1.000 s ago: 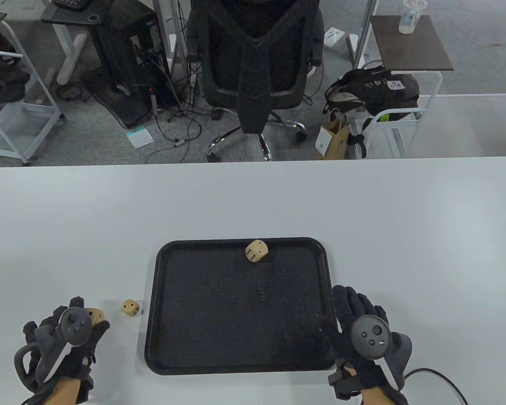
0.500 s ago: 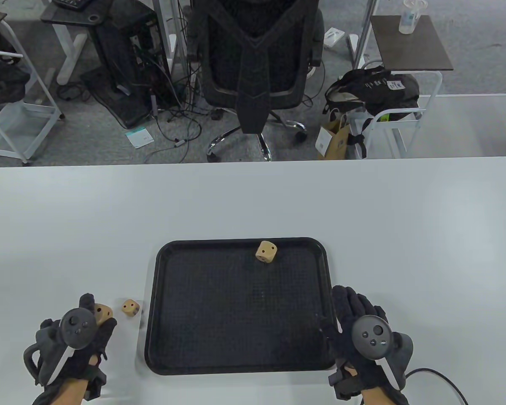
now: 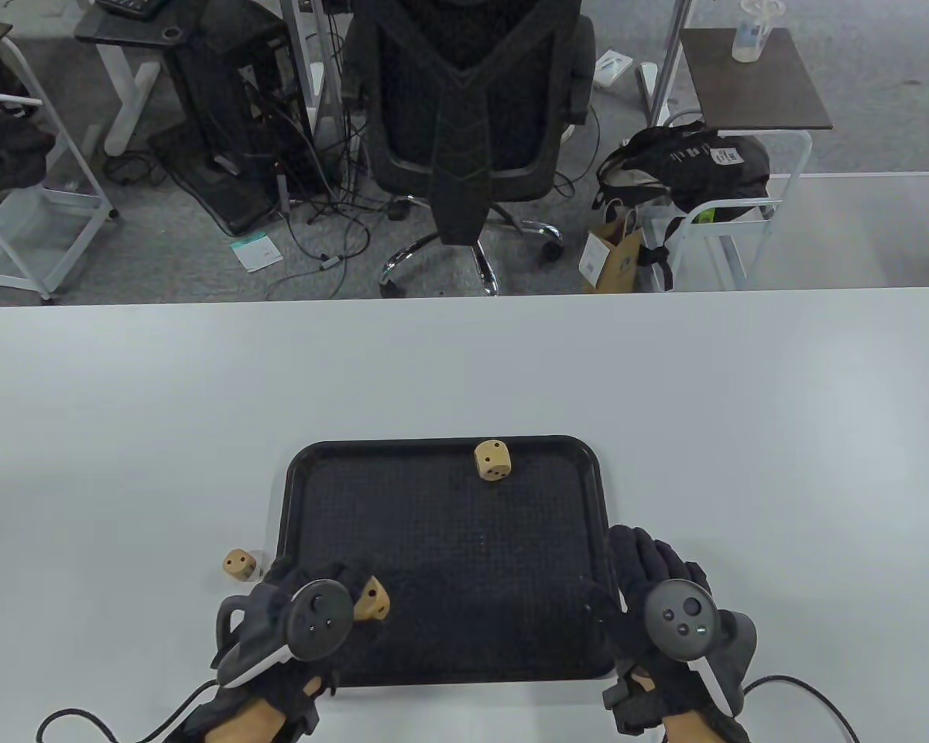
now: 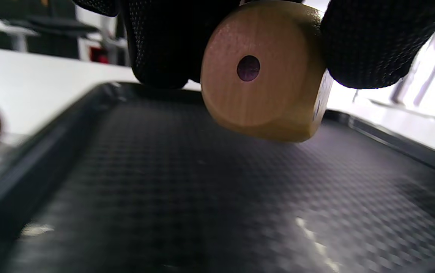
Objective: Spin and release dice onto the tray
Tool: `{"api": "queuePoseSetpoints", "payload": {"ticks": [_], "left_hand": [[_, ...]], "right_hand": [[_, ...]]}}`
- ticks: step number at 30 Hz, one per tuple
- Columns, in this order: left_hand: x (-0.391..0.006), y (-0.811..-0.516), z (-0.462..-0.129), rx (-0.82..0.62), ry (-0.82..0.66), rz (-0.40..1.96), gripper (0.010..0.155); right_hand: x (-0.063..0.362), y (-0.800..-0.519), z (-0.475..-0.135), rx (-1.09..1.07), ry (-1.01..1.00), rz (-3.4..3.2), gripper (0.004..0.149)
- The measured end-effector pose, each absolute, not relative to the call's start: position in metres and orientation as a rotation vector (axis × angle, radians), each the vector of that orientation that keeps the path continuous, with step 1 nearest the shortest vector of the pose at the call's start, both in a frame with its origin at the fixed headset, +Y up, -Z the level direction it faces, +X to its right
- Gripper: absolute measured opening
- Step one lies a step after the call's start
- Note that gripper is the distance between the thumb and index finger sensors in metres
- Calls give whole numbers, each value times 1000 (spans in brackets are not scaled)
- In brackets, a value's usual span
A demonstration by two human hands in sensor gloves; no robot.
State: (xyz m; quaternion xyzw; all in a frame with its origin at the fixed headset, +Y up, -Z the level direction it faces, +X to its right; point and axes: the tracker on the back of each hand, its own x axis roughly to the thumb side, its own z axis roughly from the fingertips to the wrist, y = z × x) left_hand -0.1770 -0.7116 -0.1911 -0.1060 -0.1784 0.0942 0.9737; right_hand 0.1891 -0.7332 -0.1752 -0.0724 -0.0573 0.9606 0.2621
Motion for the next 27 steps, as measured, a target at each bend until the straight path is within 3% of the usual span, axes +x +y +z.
{"api": "queuePoseSetpoints", "payload": {"ticks": [11, 14, 20, 22, 24, 27], "left_hand": [[-114, -729, -222, -475, -437, 103, 76], [-110, -734, -225, -585, -438, 114, 74], [-126, -740, -234, -656, -413, 207, 71], [-142, -736, -243, -528, -287, 177, 71], [-159, -726, -246, -334, -250, 182, 67], [-178, -711, -241, -277, -239, 231, 67]], "right_hand": [[185, -736, -176, -165, -135, 2610, 77], [186, -736, -176, -159, -133, 2603, 77], [189, -736, -176, -177, -127, 2576, 77], [189, -738, -177, -175, -113, 2579, 77], [188, -739, -177, -168, -105, 2584, 77], [188, -739, -178, -166, -105, 2580, 77]]}}
